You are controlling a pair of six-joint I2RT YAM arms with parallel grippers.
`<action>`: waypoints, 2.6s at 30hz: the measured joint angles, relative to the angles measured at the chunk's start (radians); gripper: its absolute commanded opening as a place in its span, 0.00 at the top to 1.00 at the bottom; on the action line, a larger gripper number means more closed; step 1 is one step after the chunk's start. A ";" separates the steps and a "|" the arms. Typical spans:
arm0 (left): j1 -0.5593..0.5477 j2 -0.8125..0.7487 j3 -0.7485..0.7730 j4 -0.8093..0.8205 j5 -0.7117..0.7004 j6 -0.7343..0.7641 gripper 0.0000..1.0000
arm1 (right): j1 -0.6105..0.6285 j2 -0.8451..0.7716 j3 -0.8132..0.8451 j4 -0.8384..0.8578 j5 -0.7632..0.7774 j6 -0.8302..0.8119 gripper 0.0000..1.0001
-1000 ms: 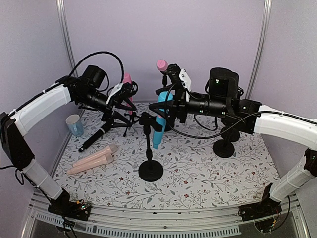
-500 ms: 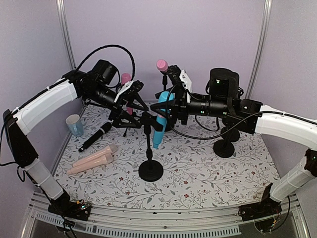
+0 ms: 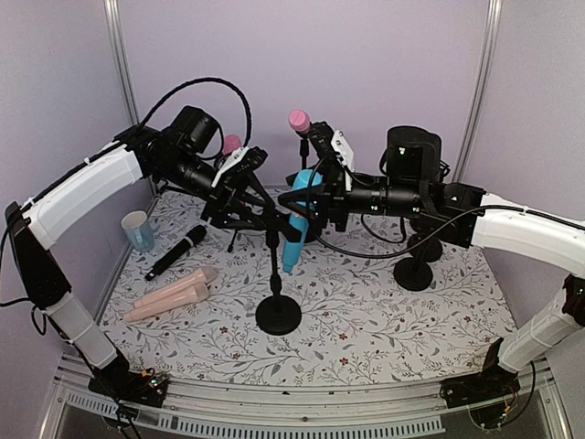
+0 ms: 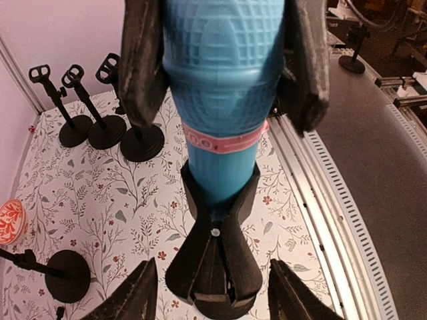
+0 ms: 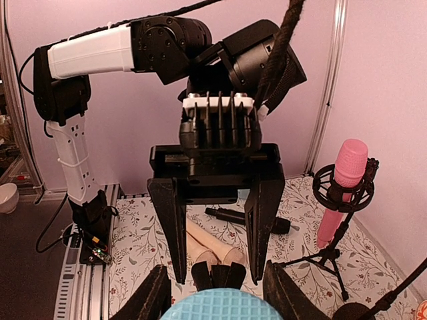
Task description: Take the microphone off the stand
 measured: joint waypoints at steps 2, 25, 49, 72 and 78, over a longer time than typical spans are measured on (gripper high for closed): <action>-0.003 0.006 0.008 -0.002 0.000 0.000 0.44 | 0.000 -0.001 0.000 -0.005 0.000 -0.001 0.64; -0.016 0.042 0.038 -0.034 -0.007 0.031 0.95 | -0.006 -0.008 0.023 -0.070 -0.014 -0.035 0.72; -0.020 0.018 0.007 -0.006 -0.145 -0.001 0.01 | -0.006 -0.279 0.224 -0.137 0.026 -0.058 0.78; 0.066 -0.204 0.000 -0.034 -0.166 -0.098 0.32 | 0.042 0.219 0.280 0.292 -0.050 0.132 0.80; 0.091 -0.208 -0.009 -0.031 -0.157 -0.116 0.76 | 0.057 0.259 0.285 0.341 -0.063 0.143 0.63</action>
